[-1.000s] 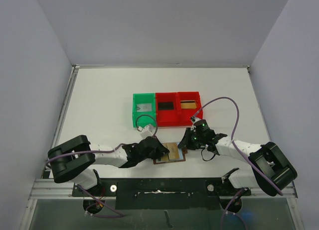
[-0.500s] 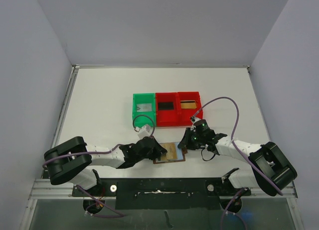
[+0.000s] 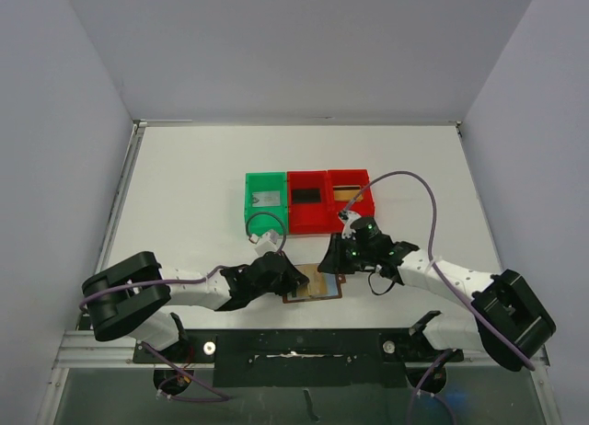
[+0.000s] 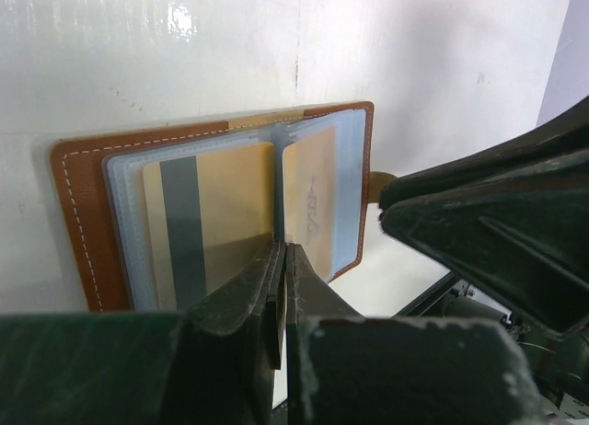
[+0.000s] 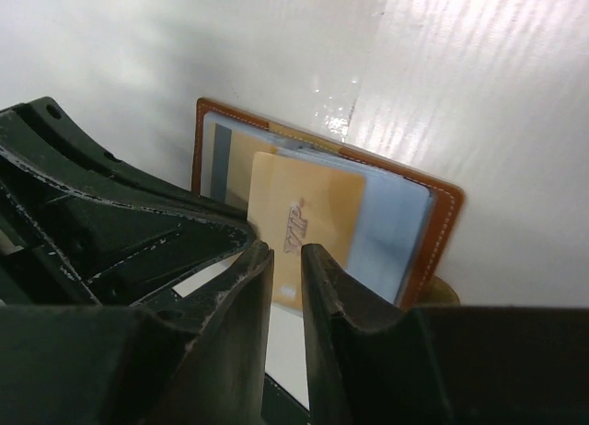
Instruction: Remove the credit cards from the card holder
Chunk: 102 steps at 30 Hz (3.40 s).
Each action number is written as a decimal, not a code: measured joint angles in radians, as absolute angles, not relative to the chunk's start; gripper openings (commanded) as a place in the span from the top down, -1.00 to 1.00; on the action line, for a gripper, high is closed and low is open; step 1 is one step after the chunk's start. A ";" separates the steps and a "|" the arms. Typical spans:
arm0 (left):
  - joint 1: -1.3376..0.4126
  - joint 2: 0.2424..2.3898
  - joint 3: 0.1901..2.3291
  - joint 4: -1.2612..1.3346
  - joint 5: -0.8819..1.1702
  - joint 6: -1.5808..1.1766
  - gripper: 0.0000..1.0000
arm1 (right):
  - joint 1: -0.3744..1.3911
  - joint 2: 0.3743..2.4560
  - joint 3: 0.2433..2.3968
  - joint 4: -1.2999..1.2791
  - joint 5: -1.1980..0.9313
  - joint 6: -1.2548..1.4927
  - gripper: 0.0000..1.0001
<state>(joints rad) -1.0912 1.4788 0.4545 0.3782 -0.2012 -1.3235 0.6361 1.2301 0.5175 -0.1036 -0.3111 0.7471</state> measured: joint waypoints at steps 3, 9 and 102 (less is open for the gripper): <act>-1.091 1.480 0.455 0.378 -0.201 -1.324 1.00 | 0.661 1.273 0.529 -0.096 -0.311 0.747 0.65; -1.091 1.480 0.455 0.375 -0.202 -1.324 1.00 | 0.668 1.367 0.530 -0.112 -0.291 0.748 0.70; -1.078 1.375 0.382 0.374 -0.191 -1.343 0.95 | 0.664 1.361 0.616 -0.212 -0.245 0.710 0.54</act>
<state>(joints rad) -1.0779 1.3754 0.3820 0.3737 -0.1905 -1.3426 0.6643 1.3609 0.6159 -0.2115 -0.2455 0.7097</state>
